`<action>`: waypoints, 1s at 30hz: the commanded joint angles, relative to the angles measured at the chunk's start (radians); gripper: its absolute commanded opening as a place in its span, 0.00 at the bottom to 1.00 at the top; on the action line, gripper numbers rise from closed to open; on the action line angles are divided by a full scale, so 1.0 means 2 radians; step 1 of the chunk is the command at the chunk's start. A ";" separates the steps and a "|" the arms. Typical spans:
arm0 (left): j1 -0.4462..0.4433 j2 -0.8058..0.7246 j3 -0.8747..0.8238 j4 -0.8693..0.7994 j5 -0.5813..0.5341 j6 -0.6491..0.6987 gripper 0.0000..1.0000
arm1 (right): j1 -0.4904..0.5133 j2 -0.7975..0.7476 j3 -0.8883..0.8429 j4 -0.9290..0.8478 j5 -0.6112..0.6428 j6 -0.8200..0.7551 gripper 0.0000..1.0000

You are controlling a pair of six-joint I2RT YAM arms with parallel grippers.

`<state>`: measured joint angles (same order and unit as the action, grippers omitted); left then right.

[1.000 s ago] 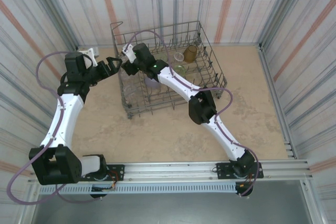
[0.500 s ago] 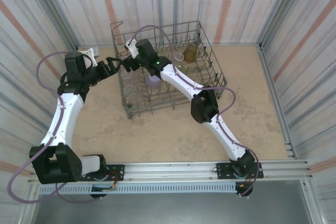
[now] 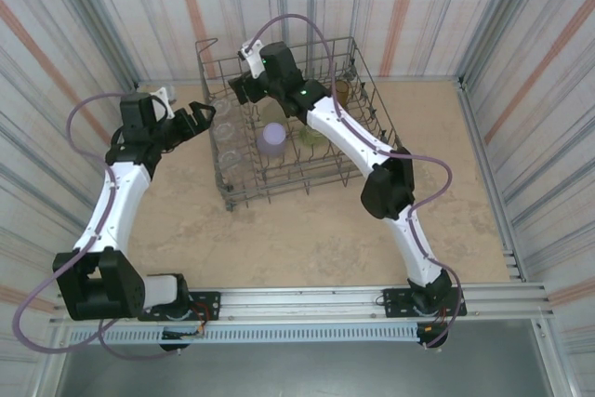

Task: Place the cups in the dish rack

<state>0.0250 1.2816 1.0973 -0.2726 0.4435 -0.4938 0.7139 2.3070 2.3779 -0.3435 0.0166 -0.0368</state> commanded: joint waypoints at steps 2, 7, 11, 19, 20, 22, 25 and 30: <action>-0.024 0.030 0.021 0.000 -0.029 -0.009 0.99 | -0.007 -0.071 -0.059 -0.026 0.027 -0.008 0.99; -0.068 0.091 0.093 -0.038 -0.081 0.020 0.94 | -0.013 -0.161 -0.184 -0.017 0.056 0.006 0.99; -0.069 0.125 0.115 -0.039 -0.086 0.009 0.76 | -0.023 -0.235 -0.284 -0.012 0.082 0.019 0.99; -0.070 0.167 0.160 -0.036 -0.100 0.009 0.14 | -0.046 -0.356 -0.437 -0.010 0.106 0.064 0.99; -0.070 0.176 0.169 -0.037 -0.100 0.009 0.07 | -0.048 -0.370 -0.457 -0.007 0.107 0.069 0.99; -0.070 0.192 0.187 -0.040 -0.096 0.009 0.00 | -0.052 -0.394 -0.490 0.000 0.113 0.078 0.99; -0.070 0.219 0.219 -0.045 -0.090 0.011 0.00 | -0.058 -0.425 -0.528 0.006 0.117 0.091 0.99; -0.071 0.240 0.249 -0.055 -0.065 0.005 0.25 | -0.077 -0.455 -0.567 0.000 0.115 0.102 0.99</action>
<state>-0.0990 1.7393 1.5669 -0.3988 0.1612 -0.3939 0.5858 1.4406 1.2675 -0.3443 0.2279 0.1242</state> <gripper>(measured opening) 0.194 0.988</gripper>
